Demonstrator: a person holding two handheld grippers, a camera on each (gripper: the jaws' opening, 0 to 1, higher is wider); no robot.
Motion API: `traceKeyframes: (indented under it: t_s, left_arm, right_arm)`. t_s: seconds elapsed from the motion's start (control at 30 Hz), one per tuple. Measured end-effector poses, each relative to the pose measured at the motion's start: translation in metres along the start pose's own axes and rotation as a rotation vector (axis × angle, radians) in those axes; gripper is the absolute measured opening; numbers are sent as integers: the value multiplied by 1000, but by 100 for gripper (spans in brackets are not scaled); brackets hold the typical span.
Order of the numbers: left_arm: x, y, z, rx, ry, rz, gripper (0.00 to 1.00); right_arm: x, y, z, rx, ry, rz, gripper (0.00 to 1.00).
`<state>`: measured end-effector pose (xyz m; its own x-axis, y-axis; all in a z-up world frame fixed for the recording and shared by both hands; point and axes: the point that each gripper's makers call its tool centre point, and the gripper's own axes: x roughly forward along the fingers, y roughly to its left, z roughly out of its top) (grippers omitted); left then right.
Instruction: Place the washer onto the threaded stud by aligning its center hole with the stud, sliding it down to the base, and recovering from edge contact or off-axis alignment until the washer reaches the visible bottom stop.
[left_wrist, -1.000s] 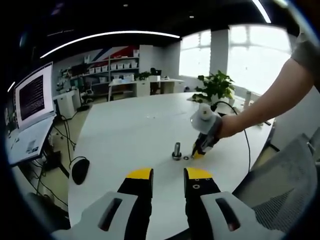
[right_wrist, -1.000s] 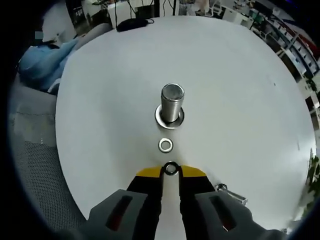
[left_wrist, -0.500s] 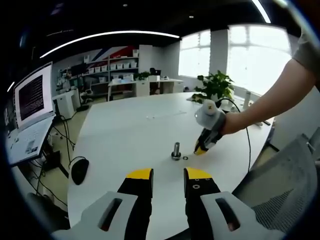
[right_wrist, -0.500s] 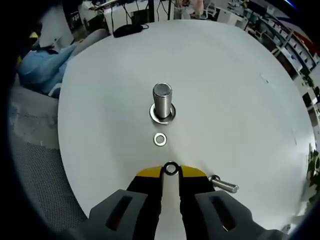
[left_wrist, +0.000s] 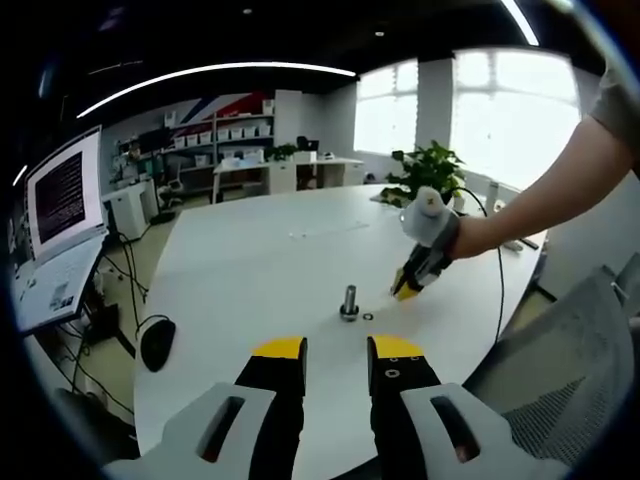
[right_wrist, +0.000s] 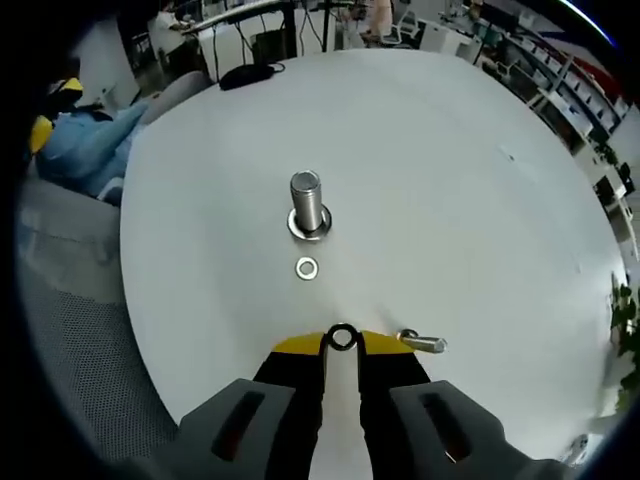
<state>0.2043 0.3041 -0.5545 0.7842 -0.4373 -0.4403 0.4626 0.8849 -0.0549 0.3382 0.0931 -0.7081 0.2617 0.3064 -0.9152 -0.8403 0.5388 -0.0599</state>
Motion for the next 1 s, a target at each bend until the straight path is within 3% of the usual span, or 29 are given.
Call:
traceKeyframes:
  t_s: [1.0]
  left_arm:
    - [0, 1, 0, 4, -2, 1, 21]
  right_arm:
    - [-37, -38, 3, 17, -76, -112, 14]
